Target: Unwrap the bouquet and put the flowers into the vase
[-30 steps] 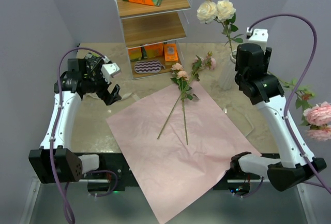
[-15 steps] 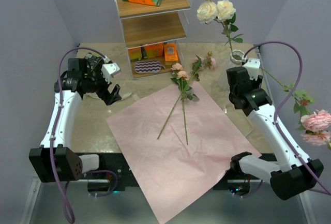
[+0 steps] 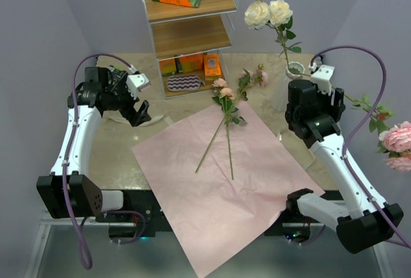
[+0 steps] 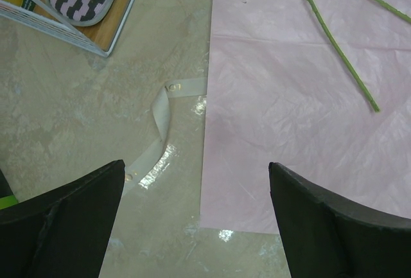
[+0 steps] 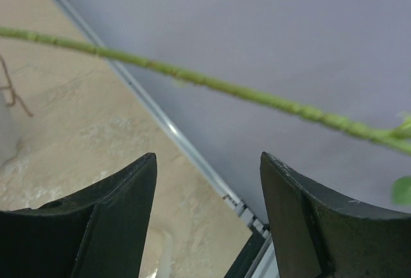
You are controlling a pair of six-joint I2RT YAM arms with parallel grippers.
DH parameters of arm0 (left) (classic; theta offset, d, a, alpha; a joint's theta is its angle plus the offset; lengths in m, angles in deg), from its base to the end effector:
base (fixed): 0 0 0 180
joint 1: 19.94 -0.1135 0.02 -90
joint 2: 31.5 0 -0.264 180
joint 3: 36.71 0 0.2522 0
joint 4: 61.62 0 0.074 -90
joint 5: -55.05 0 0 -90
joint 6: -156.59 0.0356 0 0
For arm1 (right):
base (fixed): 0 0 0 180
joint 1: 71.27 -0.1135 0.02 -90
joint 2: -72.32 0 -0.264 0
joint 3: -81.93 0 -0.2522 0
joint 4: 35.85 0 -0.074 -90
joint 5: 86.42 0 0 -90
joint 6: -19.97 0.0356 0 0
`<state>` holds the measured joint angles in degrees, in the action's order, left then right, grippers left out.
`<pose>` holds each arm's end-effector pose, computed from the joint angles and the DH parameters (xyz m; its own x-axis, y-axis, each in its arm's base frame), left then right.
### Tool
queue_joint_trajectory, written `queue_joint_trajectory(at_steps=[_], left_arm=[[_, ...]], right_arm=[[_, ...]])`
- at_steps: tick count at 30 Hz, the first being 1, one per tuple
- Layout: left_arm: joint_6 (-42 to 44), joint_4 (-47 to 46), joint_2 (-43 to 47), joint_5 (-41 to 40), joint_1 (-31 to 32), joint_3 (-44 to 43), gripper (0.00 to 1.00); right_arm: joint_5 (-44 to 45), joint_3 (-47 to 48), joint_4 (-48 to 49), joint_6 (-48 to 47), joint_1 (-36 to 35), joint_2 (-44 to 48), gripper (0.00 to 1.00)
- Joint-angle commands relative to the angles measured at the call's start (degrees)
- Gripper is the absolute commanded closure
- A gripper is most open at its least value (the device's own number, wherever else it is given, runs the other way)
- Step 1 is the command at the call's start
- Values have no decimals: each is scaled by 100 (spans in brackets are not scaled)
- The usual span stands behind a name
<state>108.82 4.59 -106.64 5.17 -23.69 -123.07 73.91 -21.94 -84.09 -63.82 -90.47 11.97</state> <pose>0.2587 -0.0060 0.3348 -0.3908 0.4894 -0.7795 0.7854 0.6189 -0.0052 0.2043 0.0356 0.3654 -0.4347 -0.1128 -0.8935 0.6907 0.5949 -0.4112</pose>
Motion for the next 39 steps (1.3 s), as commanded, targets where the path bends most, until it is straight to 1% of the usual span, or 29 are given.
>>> queue_joint_trajectory(at_steps=[1,2,3,4,5,7,9,10,11,14,18,21,22,23,24,25,26,27,28,29,30,31,33,36,37,39], left_arm=[[56,64,16,75,-47,-316,2],[65,73,16,58,-47,-334,2],[83,82,25,31,-47,-343,1],[83,82,16,22,-47,-351,1],[83,73,16,22,-47,-360,1],[91,99,16,31,-47,-369,1],[92,90,16,31,-56,-360,1],[92,108,25,22,-56,-360,1],[92,117,34,14,-47,-360,1],[118,91,78,-30,-56,-317,1],[136,90,113,-57,-47,-290,1],[127,90,122,-57,-47,-299,1],[135,90,113,-74,-47,-299,1],[136,82,122,-83,-47,-290,1],[162,90,130,-92,-47,-290,1],[162,90,131,-101,-56,-281,1],[162,82,131,-92,-47,-255,1],[162,55,131,-92,-47,-246,1],[153,38,131,-75,-47,-237,1],[136,38,131,-74,-47,-237,1],[136,29,131,-66,-47,-229,1],[127,20,139,-48,-47,-229,1],[109,-6,139,-48,-47,-202,1],[83,-33,139,-13,-47,-176,1],[74,-24,148,5,-47,-176,1],[65,-24,148,40,-56,-176,1]], right_arm=[[878,-145,2973,-2411,162,129,32],[869,-224,3426,-3250,162,164,32],[834,-408,3996,-3711,171,182,31],[799,-488,4994,-4142,189,174,31],[633,-550,5378,-4886,206,139,31],[544,-612,6273,-5445,250,16,31],[378,-524,6427,-5745,250,-169,30],[342,-515,6706,-5876,276,-213,30],[298,-498,6778,-6043,268,-292,30],[96,-436,7060,-6290,347,-380,30],[-27,-305,7095,-6291,461,-468,28],[34,-199,6833,-5976,479,-521,27],[69,-138,6336,-5774,487,-512,26],[208,-42,6018,-5128,488,-495,25],[218,307,5466,-4582,470,-468,25],[71,581,3773,-3872,461,-442,24],[-262,853,2999,-2482,452,-459,21],[-387,1274,2425,-1989,444,-494,20],[-527,1417,1523,-1201,417,-529,20],[-990,1584,984,-793,409,-521,20],[-1273,1742,639,-467,400,-469,20],[-1511,1691,461,-394,391,-399,21],[-1862,1577,311,-525,382,-231,24],[-1935,1900,-426,-447,382,-441,25],[-2074,1971,-793,-255,382,-468,25],[-2469,2008,-981,-60,382,-329,27]])
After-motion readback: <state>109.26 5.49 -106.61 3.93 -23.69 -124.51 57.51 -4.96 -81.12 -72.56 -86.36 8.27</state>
